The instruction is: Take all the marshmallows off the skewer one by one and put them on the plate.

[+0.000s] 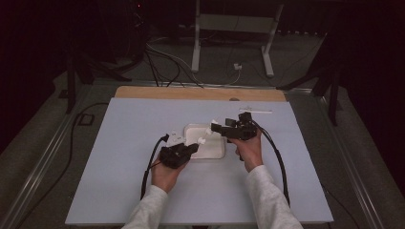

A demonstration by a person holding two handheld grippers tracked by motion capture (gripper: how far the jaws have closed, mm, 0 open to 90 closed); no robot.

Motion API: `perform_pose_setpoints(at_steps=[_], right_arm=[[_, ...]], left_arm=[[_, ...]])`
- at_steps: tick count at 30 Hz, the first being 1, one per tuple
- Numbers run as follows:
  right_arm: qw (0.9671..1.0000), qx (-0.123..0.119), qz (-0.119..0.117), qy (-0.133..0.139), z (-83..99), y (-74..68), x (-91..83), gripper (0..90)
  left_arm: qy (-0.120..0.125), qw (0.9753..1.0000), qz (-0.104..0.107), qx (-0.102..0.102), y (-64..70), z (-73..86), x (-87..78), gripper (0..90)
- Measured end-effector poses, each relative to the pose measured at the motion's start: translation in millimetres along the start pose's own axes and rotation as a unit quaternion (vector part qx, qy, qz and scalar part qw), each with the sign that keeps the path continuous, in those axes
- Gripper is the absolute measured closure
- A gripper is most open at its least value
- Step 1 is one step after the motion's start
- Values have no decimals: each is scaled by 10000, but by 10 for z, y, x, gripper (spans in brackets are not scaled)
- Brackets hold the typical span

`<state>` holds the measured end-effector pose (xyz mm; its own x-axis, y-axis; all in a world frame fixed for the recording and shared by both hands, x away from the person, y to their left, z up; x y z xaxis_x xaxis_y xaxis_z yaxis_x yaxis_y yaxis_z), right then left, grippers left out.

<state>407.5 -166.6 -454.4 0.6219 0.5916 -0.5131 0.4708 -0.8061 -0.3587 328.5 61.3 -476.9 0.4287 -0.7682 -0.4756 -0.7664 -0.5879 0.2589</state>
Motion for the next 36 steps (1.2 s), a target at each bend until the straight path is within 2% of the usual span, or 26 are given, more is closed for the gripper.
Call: perform_pose_setpoints(at_steps=[1,2,3,7,9,10,14,17,21,25,27,28,31,34,35,36], right_arm=[[10000,0,0,0,0,0,0,181],[10000,79,-16,-39,10,-3,16,295],[9998,165,-80,-81,16,-2,25,364],[9984,394,-371,-164,35,-3,58,513],[9978,463,-438,-197,38,-5,65,541],[9970,539,-484,-259,42,-8,72,602],[9942,776,-669,-326,55,-2,94,619],[9895,1052,-895,-422,64,-3,107,662],[9840,1229,-1209,-454,54,-28,104,752],[9829,1237,-1290,-450,47,-56,86,787],[9827,1248,-1305,-423,48,-56,83,792],[9823,1259,-1326,-412,47,-59,82,793],[9816,1265,-1375,-386,40,-76,78,795],[9818,1199,-1410,-418,52,-104,85,798],[9818,1207,-1406,-428,59,-103,86,798],[9818,1203,-1401,-437,64,-100,88,799]], left_arm=[[14,10000,-8,-10,4,6,-4,900],[24,10000,-6,-21,8,12,-8,900],[37,10000,3,0,15,21,-12,900],[67,10000,14,25,19,29,-15,900],[98,9999,33,19,15,38,-15,900],[111,9999,37,5,14,43,-11,900],[145,9999,49,-32,25,55,2,900],[152,9998,67,-74,20,74,14,900],[71,9999,74,-47,21,95,36,900],[33,9999,80,-58,25,109,64,892],[-21,9999,136,-68,22,115,81,822],[-63,9999,93,-42,21,121,94,782],[-158,9998,73,-17,20,136,138,762],[-160,9998,79,-34,27,135,151,883],[-205,9998,-40,-77,25,135,147,896],[-205,9998,-40,-77,25,135,147,899]])
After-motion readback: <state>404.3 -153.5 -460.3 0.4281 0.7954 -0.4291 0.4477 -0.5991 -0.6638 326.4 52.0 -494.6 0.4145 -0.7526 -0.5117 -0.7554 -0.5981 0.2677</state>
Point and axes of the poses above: each handheld gripper's, and its own axes: x roughly forward along the jaws, z roughly out of its underside, y roughly to its right, the point moved 2 cm from there along x, roughly forward along the jaws, and after that the axes turned 10 degrees about z, right-handed, at the moved point
